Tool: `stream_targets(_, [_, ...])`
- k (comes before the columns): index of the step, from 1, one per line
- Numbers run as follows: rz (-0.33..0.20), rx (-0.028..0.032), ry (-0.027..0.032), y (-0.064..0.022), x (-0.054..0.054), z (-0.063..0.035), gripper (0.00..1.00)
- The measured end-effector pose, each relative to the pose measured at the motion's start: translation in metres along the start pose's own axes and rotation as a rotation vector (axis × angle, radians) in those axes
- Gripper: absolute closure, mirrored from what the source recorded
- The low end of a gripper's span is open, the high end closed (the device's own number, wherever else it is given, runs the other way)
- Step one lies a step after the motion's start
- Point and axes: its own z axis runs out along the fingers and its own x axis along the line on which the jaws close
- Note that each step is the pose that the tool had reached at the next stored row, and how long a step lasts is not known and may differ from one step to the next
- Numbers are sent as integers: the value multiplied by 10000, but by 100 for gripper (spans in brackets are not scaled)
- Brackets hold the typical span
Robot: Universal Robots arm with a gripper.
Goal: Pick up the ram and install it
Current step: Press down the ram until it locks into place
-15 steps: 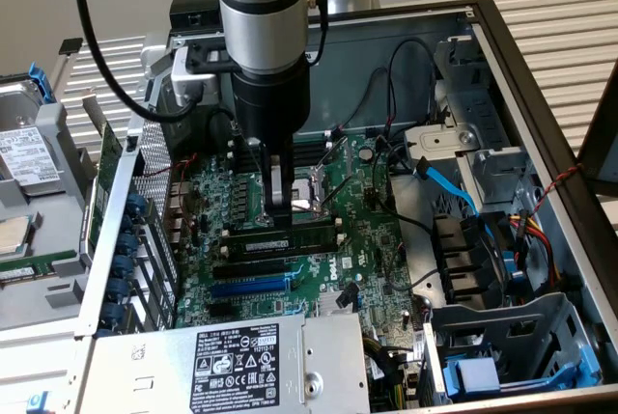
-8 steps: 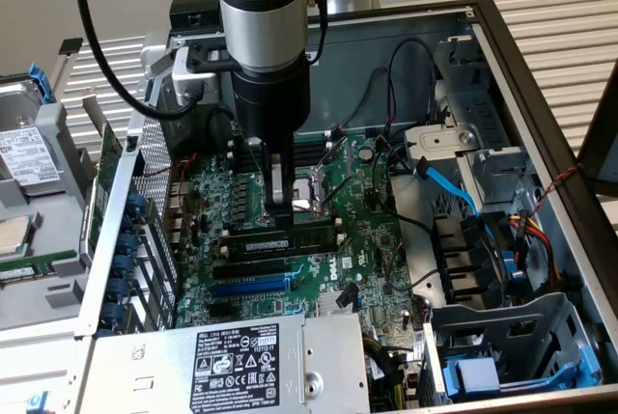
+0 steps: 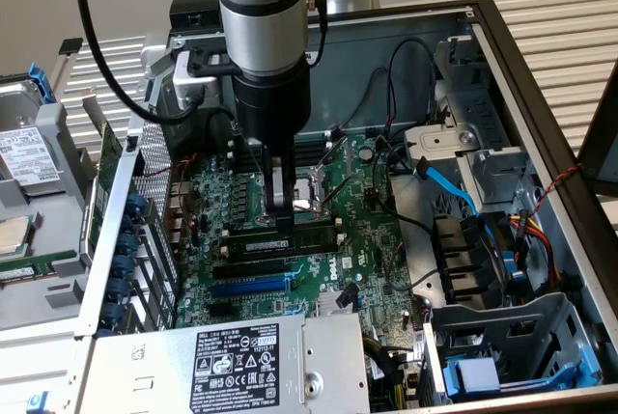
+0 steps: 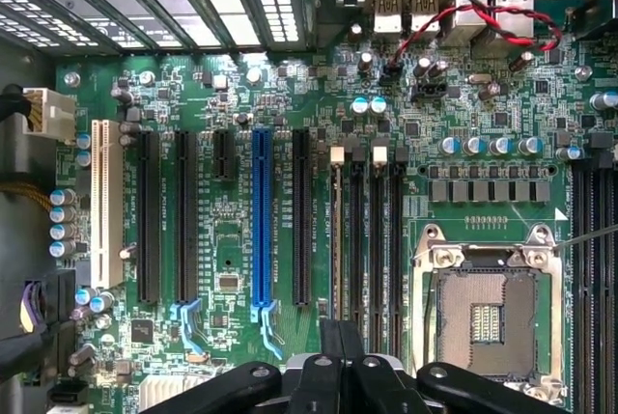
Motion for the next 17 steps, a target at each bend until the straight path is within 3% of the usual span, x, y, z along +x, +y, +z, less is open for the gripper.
stream_targets(17, [0,1,-14,1,-2,62,89])
